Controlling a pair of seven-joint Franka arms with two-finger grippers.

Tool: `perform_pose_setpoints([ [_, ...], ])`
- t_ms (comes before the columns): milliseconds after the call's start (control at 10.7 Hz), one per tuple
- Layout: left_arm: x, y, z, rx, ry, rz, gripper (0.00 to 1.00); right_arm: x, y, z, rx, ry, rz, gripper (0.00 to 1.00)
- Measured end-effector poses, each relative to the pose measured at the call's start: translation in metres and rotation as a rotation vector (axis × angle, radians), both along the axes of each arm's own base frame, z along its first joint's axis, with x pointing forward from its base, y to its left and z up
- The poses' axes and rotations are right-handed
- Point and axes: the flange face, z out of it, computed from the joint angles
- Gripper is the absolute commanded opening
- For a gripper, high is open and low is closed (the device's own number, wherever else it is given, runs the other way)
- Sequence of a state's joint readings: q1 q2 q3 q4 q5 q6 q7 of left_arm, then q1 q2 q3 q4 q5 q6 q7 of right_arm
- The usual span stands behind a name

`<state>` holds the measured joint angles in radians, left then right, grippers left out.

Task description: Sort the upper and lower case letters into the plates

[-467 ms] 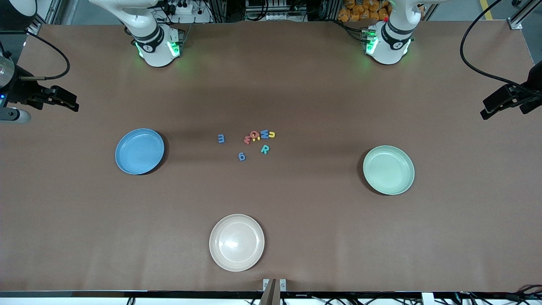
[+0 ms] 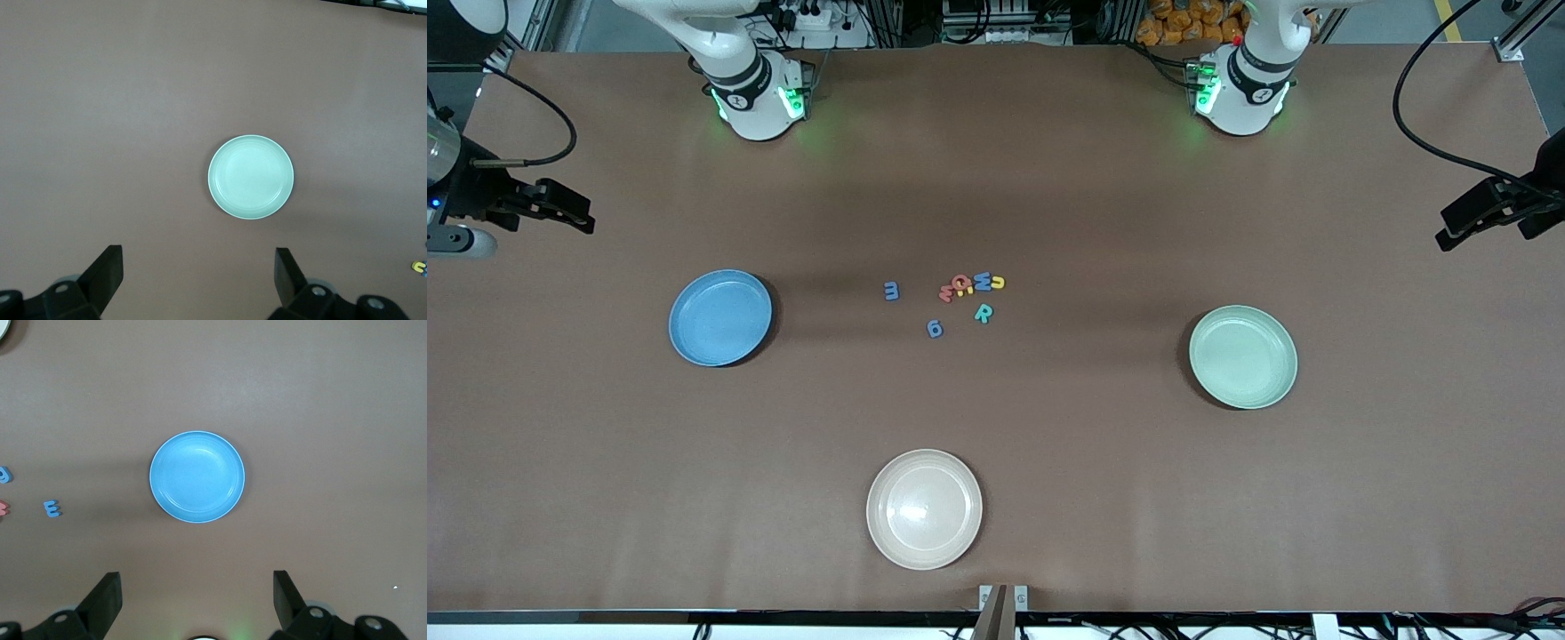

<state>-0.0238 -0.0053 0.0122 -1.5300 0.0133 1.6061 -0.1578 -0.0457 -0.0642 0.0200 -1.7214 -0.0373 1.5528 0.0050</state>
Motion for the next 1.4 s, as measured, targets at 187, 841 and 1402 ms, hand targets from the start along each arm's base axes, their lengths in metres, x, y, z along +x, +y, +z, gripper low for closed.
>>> perform_pose_setpoints([
  [187, 0.000, -0.003, -0.001, 0.000, 0.001, -0.005, 1.00, 0.000, 0.000, 0.000, 0.000, 0.000, 0.002, 1.00],
  [841, 0.003, -0.081, -0.018, -0.059, 0.038, -0.129, 1.00, 0.000, 0.009, -0.002, 0.006, 0.006, 0.072, 1.00],
  [1402, -0.007, -0.272, -0.099, -0.114, 0.121, -0.328, 1.00, 0.000, 0.011, -0.004, 0.007, 0.010, 0.082, 1.00],
])
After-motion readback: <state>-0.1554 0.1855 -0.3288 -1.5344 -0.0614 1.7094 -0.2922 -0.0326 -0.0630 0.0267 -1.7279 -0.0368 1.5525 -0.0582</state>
